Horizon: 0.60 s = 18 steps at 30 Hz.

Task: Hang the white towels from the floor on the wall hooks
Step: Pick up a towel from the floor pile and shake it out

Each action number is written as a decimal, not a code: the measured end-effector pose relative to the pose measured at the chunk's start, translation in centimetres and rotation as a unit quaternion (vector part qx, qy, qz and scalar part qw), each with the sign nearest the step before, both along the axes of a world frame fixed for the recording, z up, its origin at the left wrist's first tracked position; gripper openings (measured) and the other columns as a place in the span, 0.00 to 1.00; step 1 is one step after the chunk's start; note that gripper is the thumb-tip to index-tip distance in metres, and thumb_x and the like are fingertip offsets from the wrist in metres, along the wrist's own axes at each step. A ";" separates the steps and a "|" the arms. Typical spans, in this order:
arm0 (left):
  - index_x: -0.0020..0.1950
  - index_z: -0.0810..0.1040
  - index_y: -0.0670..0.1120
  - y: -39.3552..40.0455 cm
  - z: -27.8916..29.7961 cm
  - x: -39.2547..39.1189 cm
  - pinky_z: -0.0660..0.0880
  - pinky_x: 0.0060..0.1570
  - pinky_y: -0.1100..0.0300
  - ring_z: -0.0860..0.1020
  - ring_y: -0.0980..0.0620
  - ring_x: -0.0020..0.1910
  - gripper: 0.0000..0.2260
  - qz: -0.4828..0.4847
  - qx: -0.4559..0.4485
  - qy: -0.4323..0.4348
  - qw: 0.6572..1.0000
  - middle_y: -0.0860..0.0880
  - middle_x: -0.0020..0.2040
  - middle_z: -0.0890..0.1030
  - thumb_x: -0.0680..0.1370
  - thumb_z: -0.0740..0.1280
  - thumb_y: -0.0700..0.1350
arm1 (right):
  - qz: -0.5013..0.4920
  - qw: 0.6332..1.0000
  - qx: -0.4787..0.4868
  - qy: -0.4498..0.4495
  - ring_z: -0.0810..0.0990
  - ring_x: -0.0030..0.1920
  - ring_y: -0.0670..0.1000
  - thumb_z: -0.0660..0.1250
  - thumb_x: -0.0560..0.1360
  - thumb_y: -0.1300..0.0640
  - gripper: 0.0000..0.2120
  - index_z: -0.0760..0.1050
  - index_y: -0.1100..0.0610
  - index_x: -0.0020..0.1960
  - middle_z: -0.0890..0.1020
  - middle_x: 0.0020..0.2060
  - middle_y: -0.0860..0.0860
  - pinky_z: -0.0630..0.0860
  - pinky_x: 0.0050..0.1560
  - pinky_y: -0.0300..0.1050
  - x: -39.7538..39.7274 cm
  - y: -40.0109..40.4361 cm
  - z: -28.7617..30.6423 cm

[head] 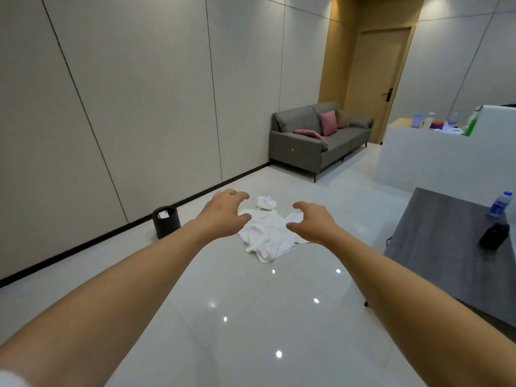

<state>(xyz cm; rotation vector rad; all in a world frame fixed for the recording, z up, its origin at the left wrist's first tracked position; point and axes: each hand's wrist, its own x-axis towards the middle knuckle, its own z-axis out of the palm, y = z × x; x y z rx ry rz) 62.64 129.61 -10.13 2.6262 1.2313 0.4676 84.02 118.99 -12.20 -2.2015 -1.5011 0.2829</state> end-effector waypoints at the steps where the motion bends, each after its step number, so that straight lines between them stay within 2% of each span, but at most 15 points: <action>1: 0.73 0.66 0.54 2.2 -0.7 0.8 0.67 0.66 0.50 0.64 0.47 0.71 0.25 0.000 -0.009 0.004 1.000 0.50 0.72 0.68 0.76 0.64 0.55 | 0.004 1.000 -0.007 0.006 0.72 0.68 0.54 0.69 0.73 0.48 0.30 0.67 0.52 0.73 0.74 0.69 0.51 0.69 0.60 0.44 0.7 2.2 -0.6; 9: 0.72 0.67 0.54 21.5 -8.4 5.8 0.68 0.64 0.50 0.65 0.47 0.70 0.24 -0.004 -0.058 0.020 0.998 0.50 0.71 0.69 0.76 0.64 0.55 | -0.005 0.997 -0.064 0.043 0.71 0.69 0.53 0.70 0.73 0.49 0.32 0.66 0.54 0.74 0.73 0.70 0.51 0.70 0.63 0.45 6.2 20.3 -8.4; 18: 0.74 0.66 0.52 43.5 -15.2 10.4 0.68 0.66 0.49 0.66 0.45 0.71 0.26 -0.020 -0.143 0.081 0.986 0.47 0.73 0.68 0.77 0.65 0.55 | -0.064 0.983 -0.128 0.118 0.75 0.66 0.53 0.70 0.73 0.49 0.32 0.67 0.55 0.74 0.74 0.68 0.52 0.72 0.58 0.44 10.2 38.6 -15.3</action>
